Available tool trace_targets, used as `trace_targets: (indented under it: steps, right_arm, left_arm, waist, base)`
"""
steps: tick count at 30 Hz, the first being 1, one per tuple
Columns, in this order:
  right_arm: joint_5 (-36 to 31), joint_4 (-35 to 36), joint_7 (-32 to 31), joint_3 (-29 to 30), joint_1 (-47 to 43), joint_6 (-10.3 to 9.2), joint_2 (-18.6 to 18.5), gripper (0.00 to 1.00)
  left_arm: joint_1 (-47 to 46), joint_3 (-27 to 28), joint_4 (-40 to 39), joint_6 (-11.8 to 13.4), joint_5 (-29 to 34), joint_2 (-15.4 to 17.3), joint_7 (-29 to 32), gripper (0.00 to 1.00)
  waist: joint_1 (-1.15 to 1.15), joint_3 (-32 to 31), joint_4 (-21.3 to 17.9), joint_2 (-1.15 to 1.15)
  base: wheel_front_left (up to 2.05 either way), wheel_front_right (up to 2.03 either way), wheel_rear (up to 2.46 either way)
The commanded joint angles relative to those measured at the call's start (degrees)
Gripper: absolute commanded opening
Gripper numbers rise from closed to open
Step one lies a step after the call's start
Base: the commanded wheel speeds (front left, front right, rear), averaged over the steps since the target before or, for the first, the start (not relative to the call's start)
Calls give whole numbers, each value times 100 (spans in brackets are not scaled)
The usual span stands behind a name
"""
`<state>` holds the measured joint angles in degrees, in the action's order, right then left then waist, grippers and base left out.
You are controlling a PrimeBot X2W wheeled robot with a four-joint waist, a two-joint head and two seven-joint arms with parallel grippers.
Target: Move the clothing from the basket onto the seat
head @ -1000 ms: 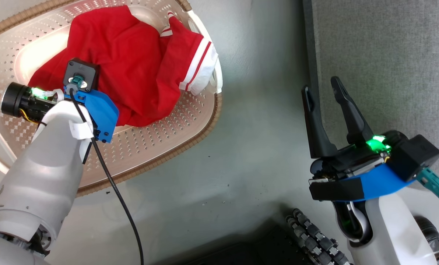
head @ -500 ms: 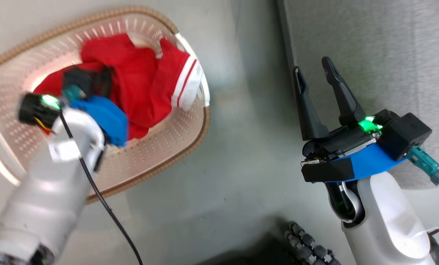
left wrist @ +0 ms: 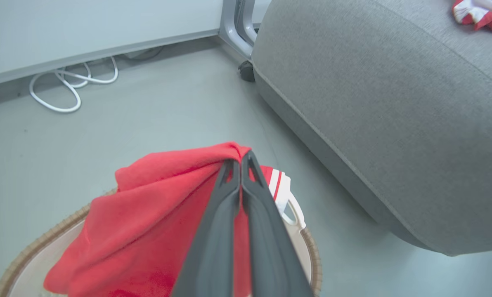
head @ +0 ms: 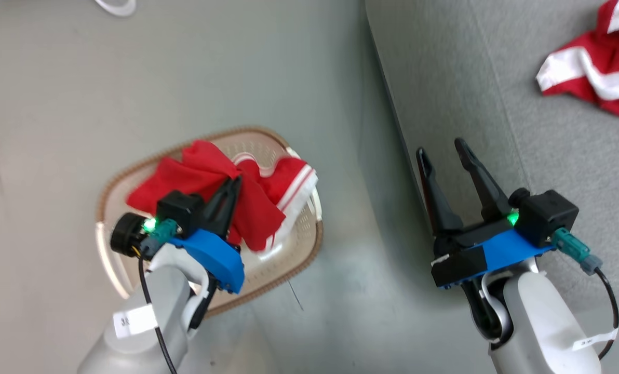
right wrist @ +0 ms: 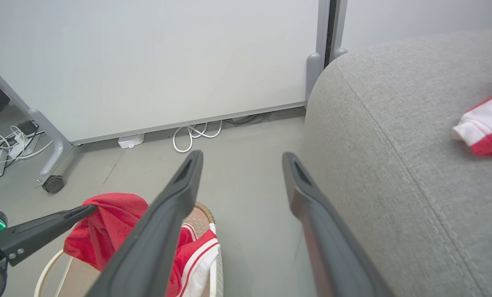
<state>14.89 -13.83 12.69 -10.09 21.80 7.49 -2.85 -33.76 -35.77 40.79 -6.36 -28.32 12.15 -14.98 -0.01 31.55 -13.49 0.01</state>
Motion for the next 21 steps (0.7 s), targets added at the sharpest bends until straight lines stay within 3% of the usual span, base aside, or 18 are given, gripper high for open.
trace_targets:
  steps: [1,9,21]
  right_arm:
    - [-49,-27,-39,33,-131,1,-6,100]
    - [34,-171,-279,59,-655,1,-6,100]
    - [113,-216,-497,-6,-1136,1,-5,100]
  left_arm:
    - [131,59,-87,-39,66,-54,-30,0]
    - [551,143,-477,-120,328,-344,-30,0]
    - [-9,-627,-710,-115,24,-517,-30,0]
  waist:
    - [1,-907,376,-1]
    - [1,-2043,642,-1]
    - [1,-2886,916,-1]
  base:
    - [0,0,0]
    - [0,0,0]
    - [0,0,0]
